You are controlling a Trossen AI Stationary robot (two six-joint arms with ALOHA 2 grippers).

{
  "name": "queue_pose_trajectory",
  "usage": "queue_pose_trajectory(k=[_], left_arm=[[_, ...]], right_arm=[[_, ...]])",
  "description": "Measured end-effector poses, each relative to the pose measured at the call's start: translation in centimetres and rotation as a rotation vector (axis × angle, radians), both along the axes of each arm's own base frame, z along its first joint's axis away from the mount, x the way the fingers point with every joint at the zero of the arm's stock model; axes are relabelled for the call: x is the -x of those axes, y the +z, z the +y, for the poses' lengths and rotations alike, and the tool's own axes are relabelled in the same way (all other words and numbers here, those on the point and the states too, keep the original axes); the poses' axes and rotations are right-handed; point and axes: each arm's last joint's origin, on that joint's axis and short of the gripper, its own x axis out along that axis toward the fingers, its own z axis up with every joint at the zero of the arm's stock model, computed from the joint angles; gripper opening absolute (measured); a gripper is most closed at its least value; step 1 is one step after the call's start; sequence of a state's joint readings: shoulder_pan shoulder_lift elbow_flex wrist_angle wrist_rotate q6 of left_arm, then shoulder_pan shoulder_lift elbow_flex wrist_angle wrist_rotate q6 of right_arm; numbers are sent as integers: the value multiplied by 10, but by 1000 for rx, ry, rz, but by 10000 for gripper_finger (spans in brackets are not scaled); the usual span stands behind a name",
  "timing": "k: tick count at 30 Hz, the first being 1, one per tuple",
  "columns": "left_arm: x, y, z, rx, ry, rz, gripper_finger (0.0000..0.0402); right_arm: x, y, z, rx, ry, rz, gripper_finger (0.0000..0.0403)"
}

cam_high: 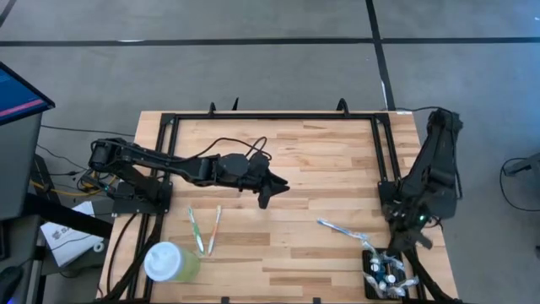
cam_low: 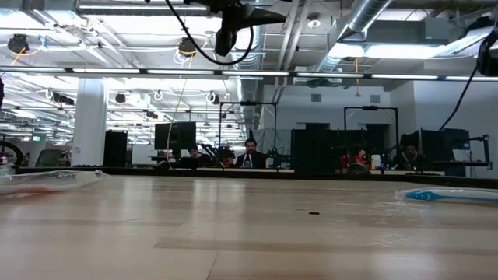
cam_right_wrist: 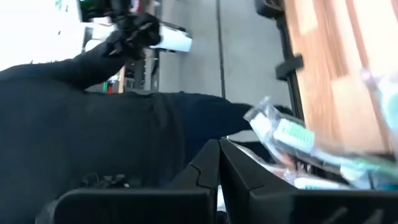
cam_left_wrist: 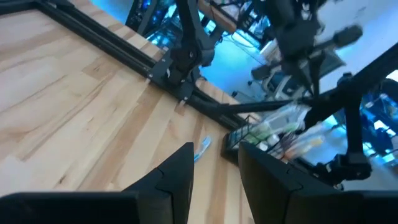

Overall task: Pick & Place toothbrushing station
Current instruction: Put the blue toothbrush into the black organizer

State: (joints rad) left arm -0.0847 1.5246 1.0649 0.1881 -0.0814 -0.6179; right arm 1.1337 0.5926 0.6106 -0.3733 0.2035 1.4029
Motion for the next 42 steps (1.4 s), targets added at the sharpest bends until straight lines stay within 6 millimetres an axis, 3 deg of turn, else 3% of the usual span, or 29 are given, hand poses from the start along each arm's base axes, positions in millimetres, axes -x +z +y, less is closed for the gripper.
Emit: queue_pose_trajectory(k=[8,26,42], left_arm=[[0,1,-4,-3,-12,-9,121],[2,1,-22,-29,4,-17,121],[2,1,-21,-31,12,-17,121]], right_arm=[[1,-10,17,-30,-19,170,1],[8,-23,11,13,-136,352,0],[17,-26,11,28,-130,419,0]])
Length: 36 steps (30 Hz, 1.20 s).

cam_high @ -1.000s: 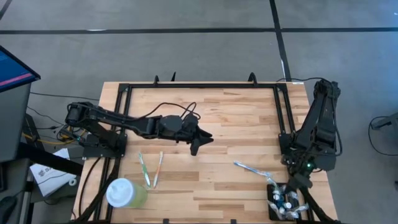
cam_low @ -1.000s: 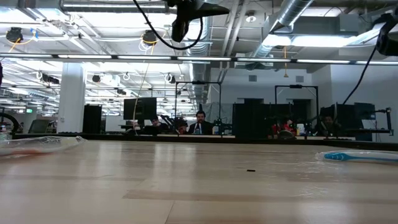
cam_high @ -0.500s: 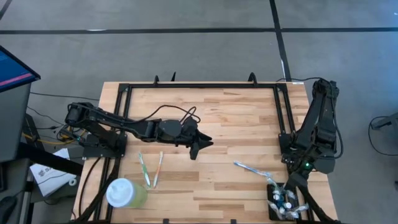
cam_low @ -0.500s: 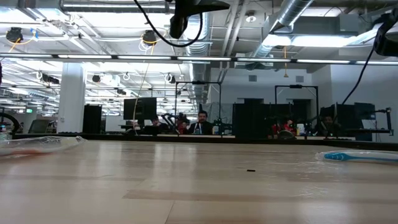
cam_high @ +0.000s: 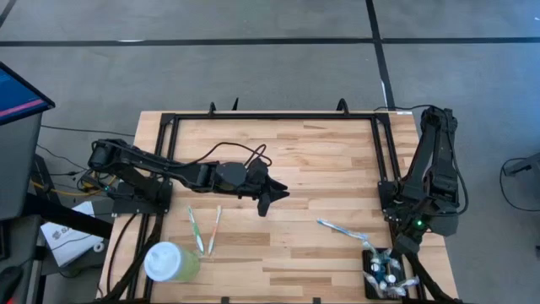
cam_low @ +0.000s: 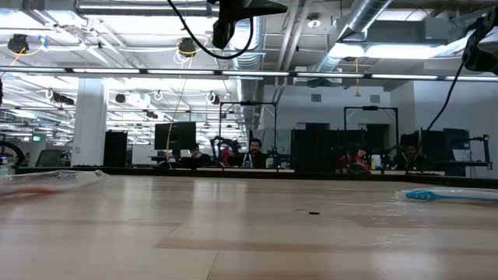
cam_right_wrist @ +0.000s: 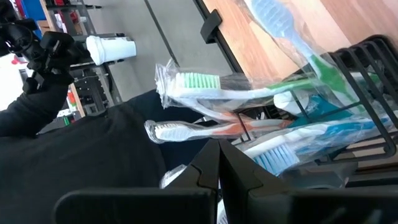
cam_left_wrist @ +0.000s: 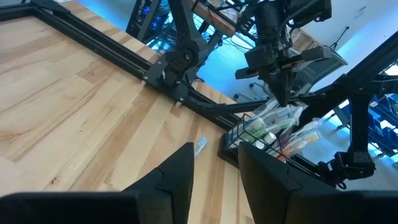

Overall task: Pick & Place toothbrushing station
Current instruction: Put the blue toothbrush into the black organizer

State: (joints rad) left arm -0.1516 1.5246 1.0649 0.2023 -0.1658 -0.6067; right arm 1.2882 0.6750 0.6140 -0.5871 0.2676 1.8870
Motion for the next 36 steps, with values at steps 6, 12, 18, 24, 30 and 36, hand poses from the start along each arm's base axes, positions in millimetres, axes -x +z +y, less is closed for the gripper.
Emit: queue_pose_trajectory(k=[6,12,18,24,30,36], left_arm=[[0,0,0,-5,3,0,121],[0,0,1,-9,8,0,121],[0,0,2,-10,13,0,121],[0,0,2,-11,14,0,121],[0,0,2,-11,19,-1,121],[-1,5,3,34,65,-62,118]], right_arm=[[0,1,1,-5,14,-13,0],[0,4,3,-31,44,-55,0],[-1,9,5,-61,69,-108,0],[-4,16,3,-94,75,-197,0],[-7,31,-7,-140,25,-369,0],[-9,47,-24,-153,-45,-563,0]])
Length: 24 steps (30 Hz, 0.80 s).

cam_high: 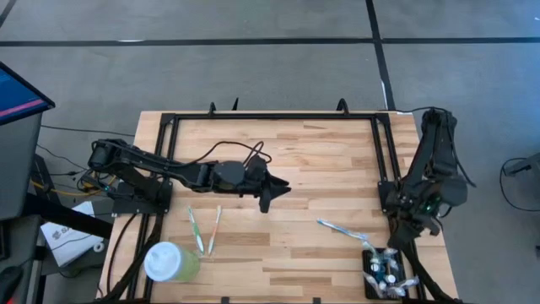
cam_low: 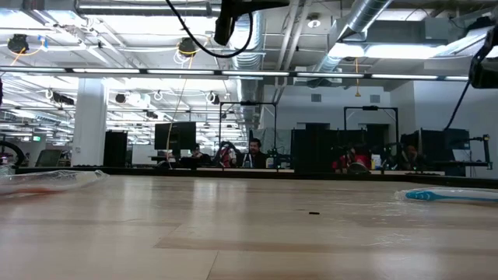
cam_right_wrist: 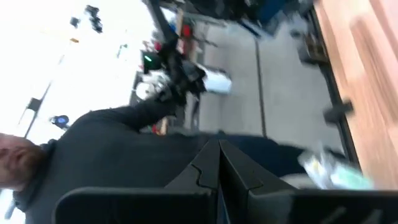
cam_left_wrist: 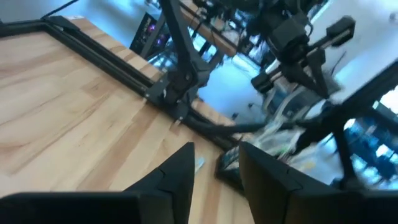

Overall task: Pick & Place toothbrushing station
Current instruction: Put the blue toothbrush into the black organizer

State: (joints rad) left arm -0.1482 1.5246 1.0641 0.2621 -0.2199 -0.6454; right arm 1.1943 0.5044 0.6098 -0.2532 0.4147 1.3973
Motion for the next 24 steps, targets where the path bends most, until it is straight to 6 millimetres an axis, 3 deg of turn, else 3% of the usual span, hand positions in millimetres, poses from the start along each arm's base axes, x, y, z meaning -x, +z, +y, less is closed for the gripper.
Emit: queue_pose_trajectory(k=[12,19,24], left_arm=[[-8,-4,3,-6,-25,-15,48],[-45,-10,9,-39,-186,-4,35],[-79,-26,15,-67,-328,18,35]], right_arm=[[-5,12,-31,52,-179,-204,0],[-9,16,-45,80,-301,-259,0],[-14,17,-53,89,-406,-258,0]])
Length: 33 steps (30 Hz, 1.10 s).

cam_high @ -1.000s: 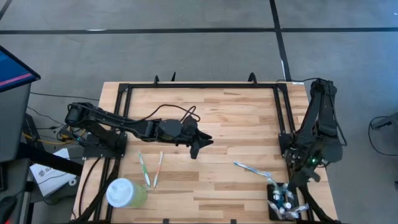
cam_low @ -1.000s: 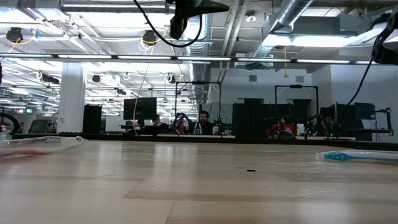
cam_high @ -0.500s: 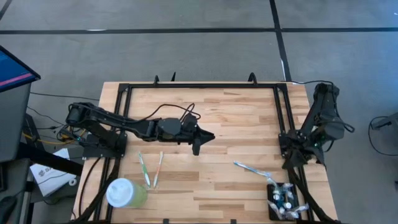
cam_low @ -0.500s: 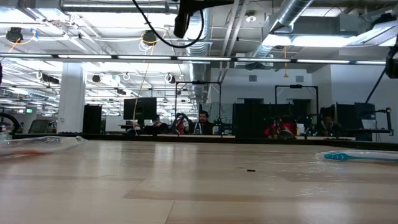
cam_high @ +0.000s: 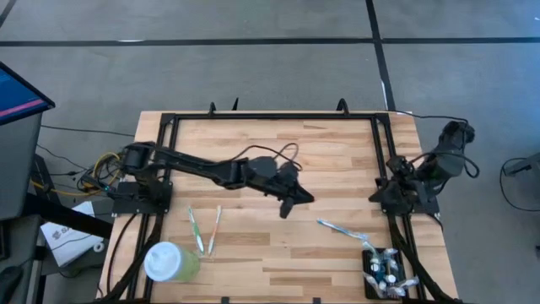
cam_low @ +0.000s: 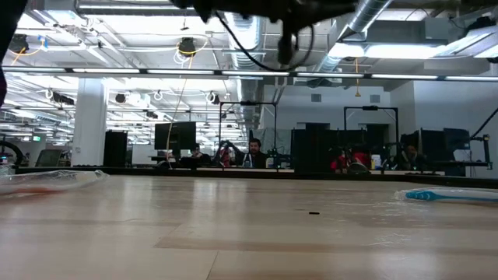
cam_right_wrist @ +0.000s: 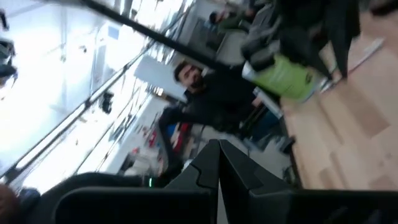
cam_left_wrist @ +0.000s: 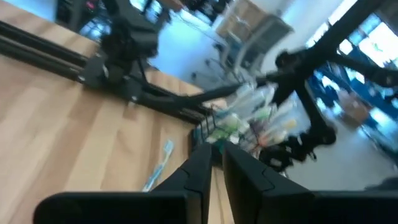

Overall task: Pick & Place toothbrushing station
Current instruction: Put the blue toothbrush into the black organizer

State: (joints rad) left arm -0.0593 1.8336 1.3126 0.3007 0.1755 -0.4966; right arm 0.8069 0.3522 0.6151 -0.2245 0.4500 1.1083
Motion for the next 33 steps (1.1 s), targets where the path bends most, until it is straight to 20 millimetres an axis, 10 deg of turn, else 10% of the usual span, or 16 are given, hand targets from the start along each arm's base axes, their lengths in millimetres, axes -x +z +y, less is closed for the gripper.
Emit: queue_pose_trajectory(k=[11,33], left_arm=[[-23,-51,12,-165,-148,112,35],[-23,-53,9,-270,-114,130,35]], right_arm=[[-10,-2,-14,-33,-197,26,0],[-12,-16,-19,-68,-197,177,0]])
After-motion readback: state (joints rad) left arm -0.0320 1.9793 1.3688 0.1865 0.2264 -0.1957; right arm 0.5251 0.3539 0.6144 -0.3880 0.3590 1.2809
